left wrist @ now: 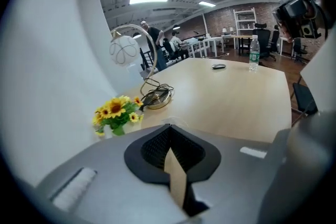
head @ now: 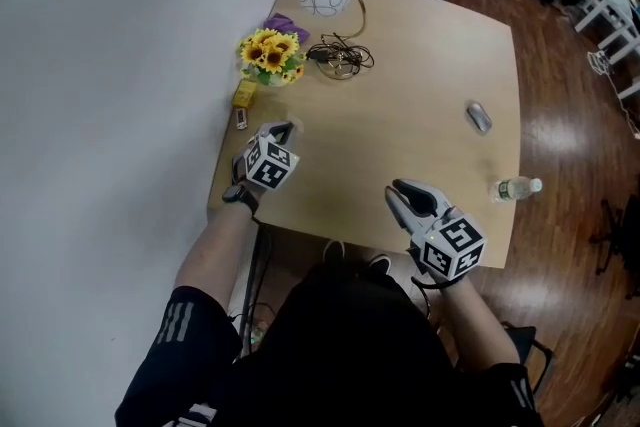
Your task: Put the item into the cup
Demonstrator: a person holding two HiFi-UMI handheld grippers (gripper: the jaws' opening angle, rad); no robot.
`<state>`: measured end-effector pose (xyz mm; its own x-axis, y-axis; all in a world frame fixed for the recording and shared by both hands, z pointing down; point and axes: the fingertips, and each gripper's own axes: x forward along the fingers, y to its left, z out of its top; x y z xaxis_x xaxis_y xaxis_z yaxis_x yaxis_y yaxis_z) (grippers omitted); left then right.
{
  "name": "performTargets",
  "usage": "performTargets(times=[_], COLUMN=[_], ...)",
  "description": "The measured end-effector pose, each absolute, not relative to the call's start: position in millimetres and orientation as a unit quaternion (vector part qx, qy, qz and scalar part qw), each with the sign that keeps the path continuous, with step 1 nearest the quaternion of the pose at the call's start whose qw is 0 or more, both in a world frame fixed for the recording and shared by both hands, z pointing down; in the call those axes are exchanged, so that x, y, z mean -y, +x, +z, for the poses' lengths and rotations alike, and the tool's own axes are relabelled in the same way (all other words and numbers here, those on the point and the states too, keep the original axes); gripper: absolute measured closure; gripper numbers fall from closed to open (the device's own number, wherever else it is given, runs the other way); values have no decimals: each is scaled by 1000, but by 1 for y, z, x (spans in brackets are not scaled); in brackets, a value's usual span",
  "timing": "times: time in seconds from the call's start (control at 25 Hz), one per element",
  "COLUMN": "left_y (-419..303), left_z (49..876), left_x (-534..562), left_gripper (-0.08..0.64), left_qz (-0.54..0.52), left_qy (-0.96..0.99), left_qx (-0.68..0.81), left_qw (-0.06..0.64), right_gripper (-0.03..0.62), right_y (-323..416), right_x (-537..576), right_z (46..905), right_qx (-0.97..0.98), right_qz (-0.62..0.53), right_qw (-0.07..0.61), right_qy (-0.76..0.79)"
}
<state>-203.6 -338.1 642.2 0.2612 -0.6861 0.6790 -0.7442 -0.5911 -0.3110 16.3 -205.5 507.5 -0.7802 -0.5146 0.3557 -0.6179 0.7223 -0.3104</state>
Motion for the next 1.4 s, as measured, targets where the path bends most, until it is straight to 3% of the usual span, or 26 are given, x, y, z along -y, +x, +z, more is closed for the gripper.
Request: performTargets(times=[0.28,0.88,1.4], left_y=[-264,-249,-253], left_z=[649,722,673], left_x=[369,384,365], left_gripper=[568,563,440], left_qz=[443,521,460], left_qy=[766,760,777], left_qx=[463,361,406], left_qw=[47,144,137], right_gripper=[511,511,511], right_y=[-5,2,16], right_x=[214,211,194], right_z=[500,515,511], right_qx=[928,916,921], right_qz=[188,203,202], right_qw=[134,147,135], right_qy=[292,312,303])
